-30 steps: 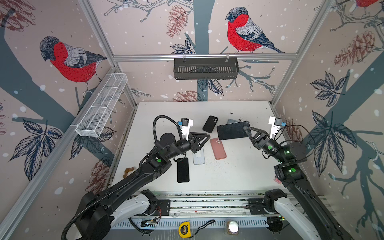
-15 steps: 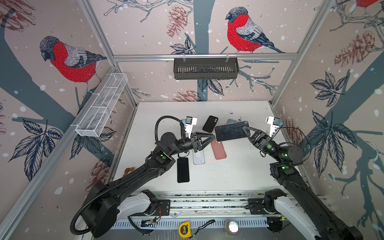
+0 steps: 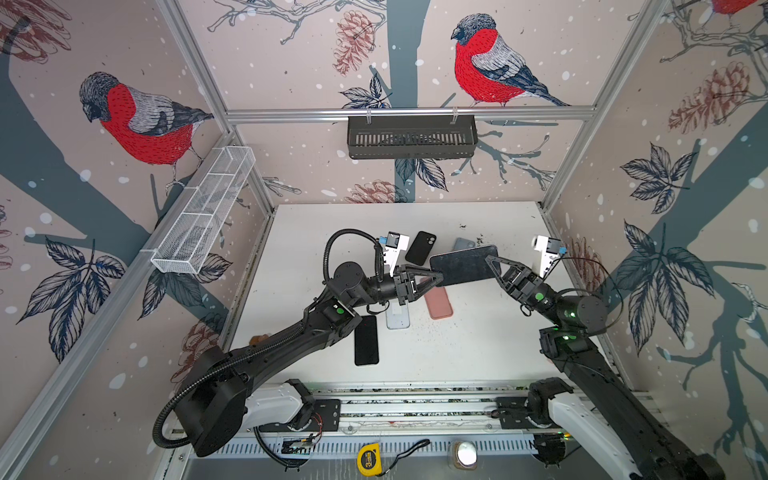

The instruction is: Put the phone into the phone case

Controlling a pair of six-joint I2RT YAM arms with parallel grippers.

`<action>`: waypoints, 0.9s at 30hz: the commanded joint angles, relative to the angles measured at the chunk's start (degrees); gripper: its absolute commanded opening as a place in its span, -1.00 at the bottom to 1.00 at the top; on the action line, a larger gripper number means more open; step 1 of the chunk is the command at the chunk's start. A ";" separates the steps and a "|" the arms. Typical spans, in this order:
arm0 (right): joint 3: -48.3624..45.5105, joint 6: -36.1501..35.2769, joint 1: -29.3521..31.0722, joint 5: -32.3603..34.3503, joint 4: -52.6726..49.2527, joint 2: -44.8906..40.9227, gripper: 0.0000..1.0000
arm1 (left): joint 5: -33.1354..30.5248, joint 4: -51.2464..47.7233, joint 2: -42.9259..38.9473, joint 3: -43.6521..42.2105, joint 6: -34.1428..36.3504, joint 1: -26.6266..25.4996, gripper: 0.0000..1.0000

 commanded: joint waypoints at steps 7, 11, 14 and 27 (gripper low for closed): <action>1.90 -4.03 -0.31 -2.00 -4.70 -2.30 -0.67 | 4.86 -1.60 1.21 4.29 2.13 0.10 -1.00; 11.12 -23.61 -1.04 -3.46 -33.04 -2.43 0.28 | 10.15 -17.24 -0.05 8.78 11.33 3.34 -1.00; 17.94 -39.11 -1.12 -3.66 -52.80 -0.66 0.37 | 13.99 -28.92 -1.88 10.50 19.94 6.20 -1.00; 11.82 -28.04 0.55 -23.36 -35.76 2.58 0.14 | 21.60 -40.56 -5.18 13.82 28.04 10.43 -1.00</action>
